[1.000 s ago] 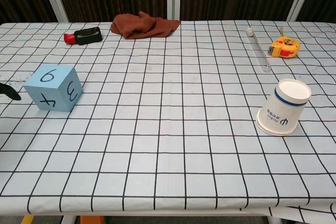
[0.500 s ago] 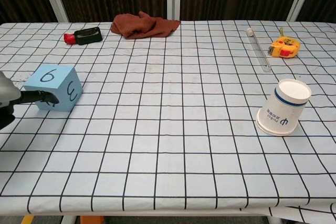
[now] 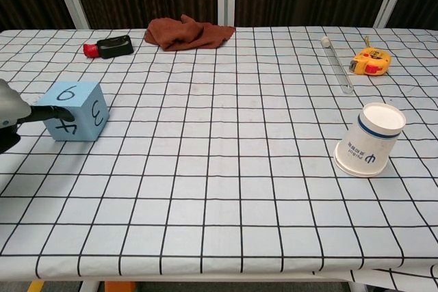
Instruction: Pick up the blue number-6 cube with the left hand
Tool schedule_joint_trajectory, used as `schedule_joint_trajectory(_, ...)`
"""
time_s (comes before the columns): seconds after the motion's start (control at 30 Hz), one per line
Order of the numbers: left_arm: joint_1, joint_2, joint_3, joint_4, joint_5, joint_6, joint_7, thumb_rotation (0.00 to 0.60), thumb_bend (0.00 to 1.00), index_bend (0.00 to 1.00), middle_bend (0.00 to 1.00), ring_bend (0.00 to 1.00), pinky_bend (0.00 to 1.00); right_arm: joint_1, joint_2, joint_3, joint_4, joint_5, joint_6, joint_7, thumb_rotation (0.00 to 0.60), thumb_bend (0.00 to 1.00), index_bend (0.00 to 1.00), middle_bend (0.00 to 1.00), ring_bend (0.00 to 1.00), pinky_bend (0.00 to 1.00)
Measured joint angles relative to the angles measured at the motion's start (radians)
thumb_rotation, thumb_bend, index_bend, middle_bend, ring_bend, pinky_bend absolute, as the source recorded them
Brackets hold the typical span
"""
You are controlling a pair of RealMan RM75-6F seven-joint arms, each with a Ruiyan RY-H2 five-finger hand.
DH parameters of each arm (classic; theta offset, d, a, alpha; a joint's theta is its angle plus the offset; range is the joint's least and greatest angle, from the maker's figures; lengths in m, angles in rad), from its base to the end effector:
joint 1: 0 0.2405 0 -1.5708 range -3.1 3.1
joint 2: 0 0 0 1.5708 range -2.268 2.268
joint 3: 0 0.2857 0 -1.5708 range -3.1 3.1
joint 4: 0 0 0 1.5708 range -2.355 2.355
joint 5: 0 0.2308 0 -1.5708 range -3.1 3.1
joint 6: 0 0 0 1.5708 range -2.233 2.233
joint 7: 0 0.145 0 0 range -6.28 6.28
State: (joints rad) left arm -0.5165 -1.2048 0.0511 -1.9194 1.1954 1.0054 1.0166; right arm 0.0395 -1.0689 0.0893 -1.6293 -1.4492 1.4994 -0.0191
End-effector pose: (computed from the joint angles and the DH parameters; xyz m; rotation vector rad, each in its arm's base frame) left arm -0.2289 0.2429 0.0300 -2.1484 -0.4494 -0.3483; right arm -0.3564 -0.1788 0.1797 1.3018 -0.8709 0.8473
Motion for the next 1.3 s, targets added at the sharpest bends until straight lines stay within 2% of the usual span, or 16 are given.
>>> schedule_joint_trajectory(0.23,-0.042,-0.015,-0.005,-0.003,-0.021,-0.011,0.025,0.6,0.63,0.11,0.85,0.9,0.93,0.0,-0.002,0.0,0.003,0.003,-0.002,0.0,0.6,0.05,0.0,0.0,0.0,0.0)
schedule_joint_trajectory(0.53,-0.124,-0.034,-0.018,0.006,-0.108,-0.041,0.1,0.6,0.64,0.11,0.85,0.9,0.94,0.0,-0.009,-0.002,0.019,0.01,-0.01,0.009,0.6,0.05,0.0,0.0,0.0,0.0)
schedule_joint_trajectory(0.93,-0.246,-0.038,-0.029,0.035,-0.302,-0.055,0.184,0.6,0.64,0.12,0.85,0.91,0.94,-0.001,-0.017,-0.003,0.038,0.018,-0.017,0.018,0.6,0.05,0.0,0.0,0.0,0.0)
schedule_joint_trajectory(1.3,-0.363,-0.028,-0.024,0.062,-0.466,-0.06,0.217,0.6,0.65,0.19,0.86,0.91,0.94,-0.001,-0.021,-0.002,0.037,0.02,-0.016,0.011,0.6,0.05,0.0,0.0,0.0,0.0)
